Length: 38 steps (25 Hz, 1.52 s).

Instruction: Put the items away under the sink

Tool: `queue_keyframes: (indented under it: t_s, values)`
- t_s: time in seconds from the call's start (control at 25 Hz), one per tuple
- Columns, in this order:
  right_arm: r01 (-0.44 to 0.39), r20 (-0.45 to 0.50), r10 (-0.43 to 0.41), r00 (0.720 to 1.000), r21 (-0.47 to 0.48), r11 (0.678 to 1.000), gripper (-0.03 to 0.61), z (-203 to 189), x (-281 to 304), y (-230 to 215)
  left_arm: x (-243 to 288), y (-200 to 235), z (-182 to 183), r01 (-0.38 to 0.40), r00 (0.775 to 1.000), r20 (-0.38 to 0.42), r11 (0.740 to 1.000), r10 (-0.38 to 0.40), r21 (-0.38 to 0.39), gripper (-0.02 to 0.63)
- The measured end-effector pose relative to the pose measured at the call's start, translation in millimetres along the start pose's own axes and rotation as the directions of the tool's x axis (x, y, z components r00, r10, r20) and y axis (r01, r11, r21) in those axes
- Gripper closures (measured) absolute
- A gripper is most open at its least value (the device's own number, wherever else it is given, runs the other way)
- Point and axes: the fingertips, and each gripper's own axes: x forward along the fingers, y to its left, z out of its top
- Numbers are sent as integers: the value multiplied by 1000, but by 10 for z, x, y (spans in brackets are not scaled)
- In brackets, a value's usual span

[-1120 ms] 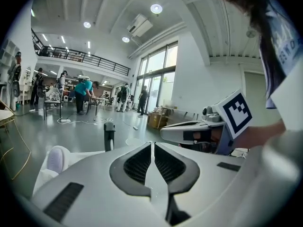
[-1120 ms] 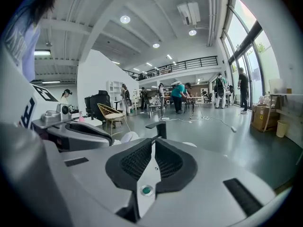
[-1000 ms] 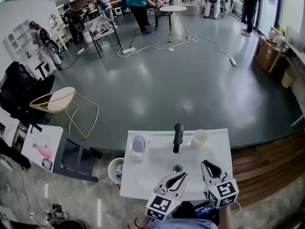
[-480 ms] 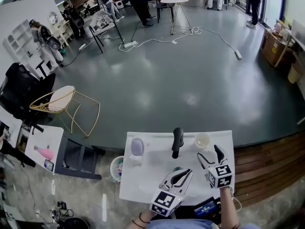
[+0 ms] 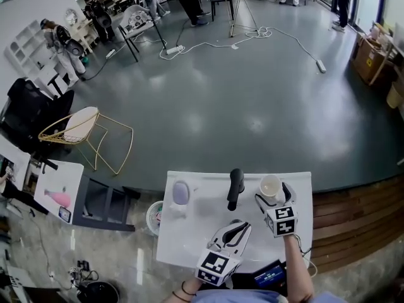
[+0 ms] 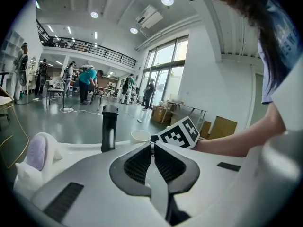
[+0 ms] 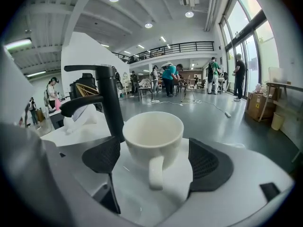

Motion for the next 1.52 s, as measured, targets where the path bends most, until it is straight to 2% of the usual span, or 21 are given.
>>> queue_keyframes:
  t_s: [0.32, 0.92, 1.08, 1.2, 1.52]
  values:
    - [-2, 17, 2, 1000, -35, 999, 146, 133, 204, -9, 23, 133, -35, -31, 999, -21, 999, 30, -17, 594]
    - [-14, 8, 14, 1000, -29, 999, 156, -43, 361, -34, -106, 313, -143, -68, 997, -34, 997, 67, -32, 595]
    - [-35, 24, 36, 999, -55, 998, 158, -37, 306, 9, -178, 323, -140, -73, 997, -37, 997, 72, -35, 594]
    - [-54, 38, 55, 998, -33, 998, 160, -29, 237, 78, -250, 331, -132, -78, 996, -35, 996, 77, -40, 594]
    - [-56, 59, 60, 996, -61, 997, 160, 108, -68, 289, -457, 407, -145, -93, 996, -11, 994, 93, -48, 594]
